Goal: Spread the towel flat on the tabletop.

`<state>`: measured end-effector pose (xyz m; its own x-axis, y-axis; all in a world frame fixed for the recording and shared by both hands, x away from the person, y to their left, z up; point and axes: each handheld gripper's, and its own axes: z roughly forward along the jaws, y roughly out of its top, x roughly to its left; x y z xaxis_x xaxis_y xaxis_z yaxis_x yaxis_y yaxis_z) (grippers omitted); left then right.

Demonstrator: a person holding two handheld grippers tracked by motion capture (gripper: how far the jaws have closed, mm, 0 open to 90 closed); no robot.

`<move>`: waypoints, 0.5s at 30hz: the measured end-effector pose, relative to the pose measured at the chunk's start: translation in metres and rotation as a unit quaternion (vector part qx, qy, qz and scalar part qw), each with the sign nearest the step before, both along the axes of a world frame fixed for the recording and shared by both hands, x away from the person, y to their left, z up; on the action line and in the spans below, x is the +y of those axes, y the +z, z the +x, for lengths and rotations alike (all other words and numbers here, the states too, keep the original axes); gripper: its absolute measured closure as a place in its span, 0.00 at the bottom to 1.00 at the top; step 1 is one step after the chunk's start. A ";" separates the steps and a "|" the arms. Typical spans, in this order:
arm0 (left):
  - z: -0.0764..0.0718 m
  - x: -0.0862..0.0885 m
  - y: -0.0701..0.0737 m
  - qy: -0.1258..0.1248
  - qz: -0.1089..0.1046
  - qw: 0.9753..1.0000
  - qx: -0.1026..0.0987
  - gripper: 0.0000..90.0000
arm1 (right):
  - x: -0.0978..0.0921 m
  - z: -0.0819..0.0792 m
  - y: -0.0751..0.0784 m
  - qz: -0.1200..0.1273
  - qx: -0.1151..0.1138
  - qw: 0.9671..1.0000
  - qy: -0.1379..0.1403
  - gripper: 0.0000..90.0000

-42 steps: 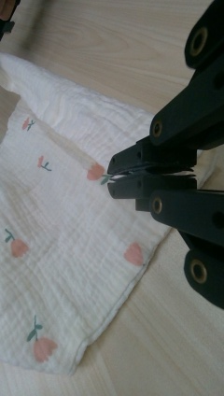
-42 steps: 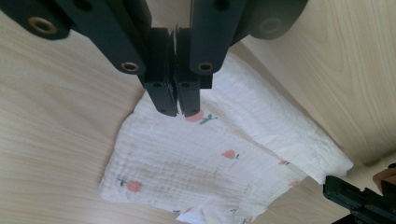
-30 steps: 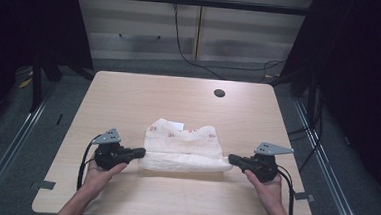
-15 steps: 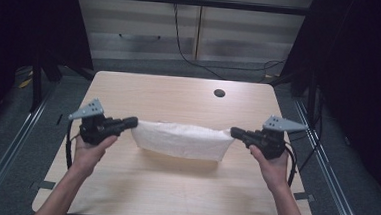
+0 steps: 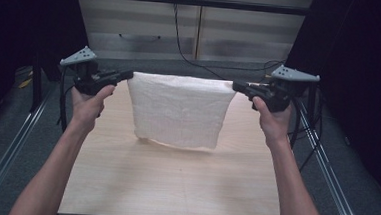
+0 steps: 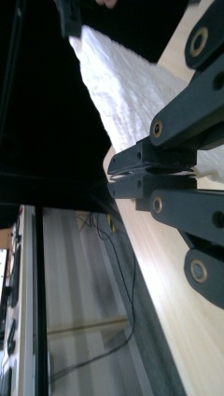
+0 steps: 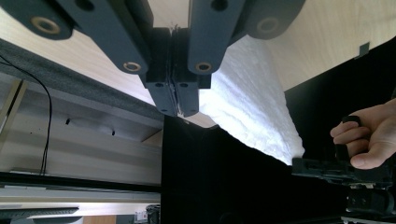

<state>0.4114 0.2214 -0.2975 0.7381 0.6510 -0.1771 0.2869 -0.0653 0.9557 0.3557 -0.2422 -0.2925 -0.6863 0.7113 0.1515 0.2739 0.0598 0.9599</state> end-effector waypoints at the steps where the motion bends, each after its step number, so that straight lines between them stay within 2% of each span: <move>1: 0.011 -0.002 0.002 0.006 -0.003 1.000 0.006 0.97 | 0.001 0.013 0.005 -0.003 0.008 1.000 -0.008 0.99; 2: 0.011 -0.002 0.002 0.006 -0.003 1.000 0.006 0.97 | 0.001 0.013 0.005 -0.003 0.008 1.000 -0.008 0.99; 3: 0.020 -0.004 0.007 0.015 0.001 1.000 0.005 0.97 | 0.000 0.026 0.009 -0.009 0.014 1.000 -0.016 0.98; 4: 0.020 -0.004 0.007 0.015 0.001 1.000 0.005 0.97 | 0.000 0.033 0.010 -0.006 0.016 1.000 -0.019 0.99; 5: 0.023 -0.006 0.011 0.017 0.001 1.000 0.001 0.97 | 0.000 0.033 0.010 -0.006 0.016 1.000 -0.019 0.99; 8: 0.029 -0.011 0.022 0.019 -0.003 1.000 -0.015 0.97 | -0.002 0.047 0.016 0.000 0.014 0.999 -0.029 0.99; 10: 0.031 -0.014 0.023 0.016 -0.004 1.000 -0.022 0.97 | -0.005 0.050 0.015 0.010 0.011 0.999 -0.034 0.99; 11: 0.030 -0.015 0.021 0.016 -0.002 1.000 -0.024 0.97 | -0.005 0.050 0.015 0.010 0.011 0.999 -0.034 0.99; 13: 0.021 -0.020 0.002 0.005 0.012 1.000 -0.023 0.97 | -0.006 0.043 -0.002 0.005 0.020 0.999 -0.029 0.98; 14: 0.021 -0.020 0.002 0.005 0.012 1.000 -0.023 0.97 | -0.007 0.041 -0.011 0.001 0.025 0.999 -0.027 0.98; 15: 0.017 -0.022 -0.007 0.001 0.016 1.000 -0.020 0.97 | -0.009 0.038 -0.021 0.000 0.032 0.999 -0.027 0.98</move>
<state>0.4288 0.1997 -0.3041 0.7426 0.6575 -0.1272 0.2494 -0.0954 0.9637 0.3935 -0.2510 -0.3135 -0.6359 0.7471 0.1936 0.3380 0.0441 0.9401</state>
